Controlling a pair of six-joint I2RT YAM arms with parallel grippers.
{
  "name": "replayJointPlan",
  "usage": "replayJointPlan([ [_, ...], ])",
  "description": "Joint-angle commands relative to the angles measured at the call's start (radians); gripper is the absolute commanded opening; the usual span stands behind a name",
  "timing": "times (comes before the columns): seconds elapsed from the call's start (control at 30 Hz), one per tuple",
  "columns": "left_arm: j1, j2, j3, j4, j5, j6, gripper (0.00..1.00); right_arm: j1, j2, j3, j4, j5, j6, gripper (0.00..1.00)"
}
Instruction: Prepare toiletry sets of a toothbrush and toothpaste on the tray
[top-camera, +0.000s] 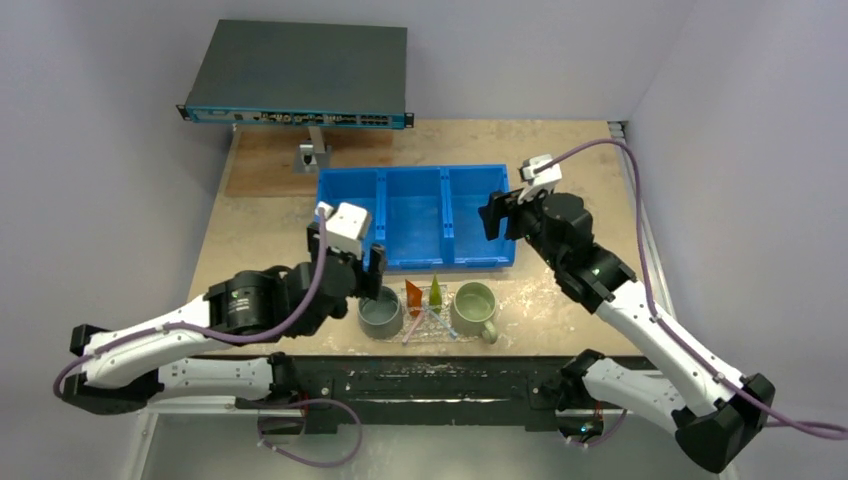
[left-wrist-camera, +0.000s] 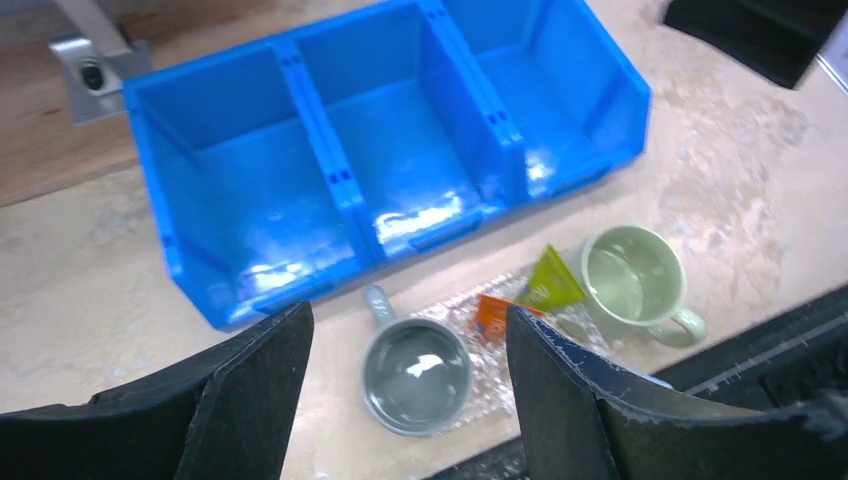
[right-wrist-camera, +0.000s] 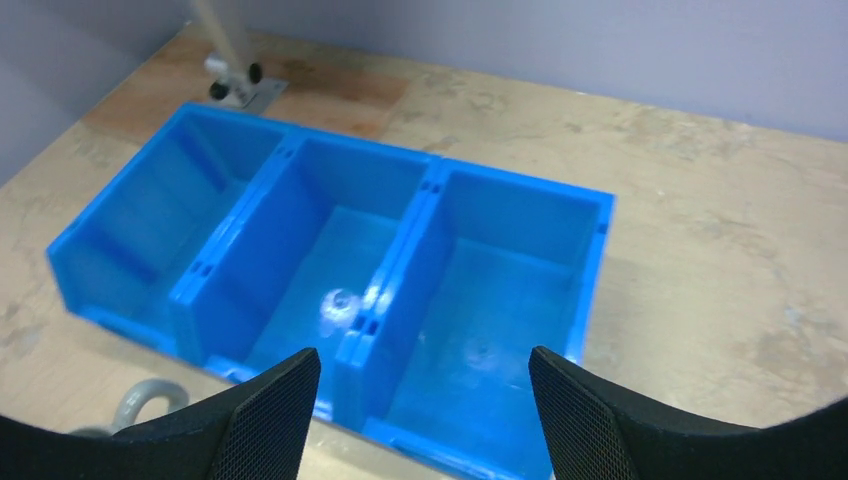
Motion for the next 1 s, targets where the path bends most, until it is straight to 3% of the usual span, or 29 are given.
replayJointPlan([
  [0.0,0.143,-0.064,0.059,-0.022,0.072,0.139,0.70,-0.148,-0.048,0.039,0.050,-0.140,0.021,0.79],
  [0.13,0.276,-0.118,0.059,-0.014,0.120,0.194,0.71,-0.262,-0.080,0.040,0.047,-0.189,0.041,0.79],
  [0.57,0.773,-0.130,0.080,-0.039,0.422,0.248,0.72,-0.335,-0.281,0.003,0.006,-0.213,0.062,0.82],
  [0.7,0.797,-0.210,0.025,-0.024,0.413,0.229,0.72,-0.335,-0.376,-0.039,-0.006,-0.252,0.053,0.87],
  [0.8,0.798,-0.297,-0.059,0.008,0.456,0.210,0.71,-0.335,-0.437,-0.074,-0.019,-0.275,0.048,0.98],
  [0.97,0.796,-0.418,-0.152,0.017,0.512,0.186,0.71,-0.336,-0.544,-0.132,-0.011,-0.279,0.024,0.99],
])
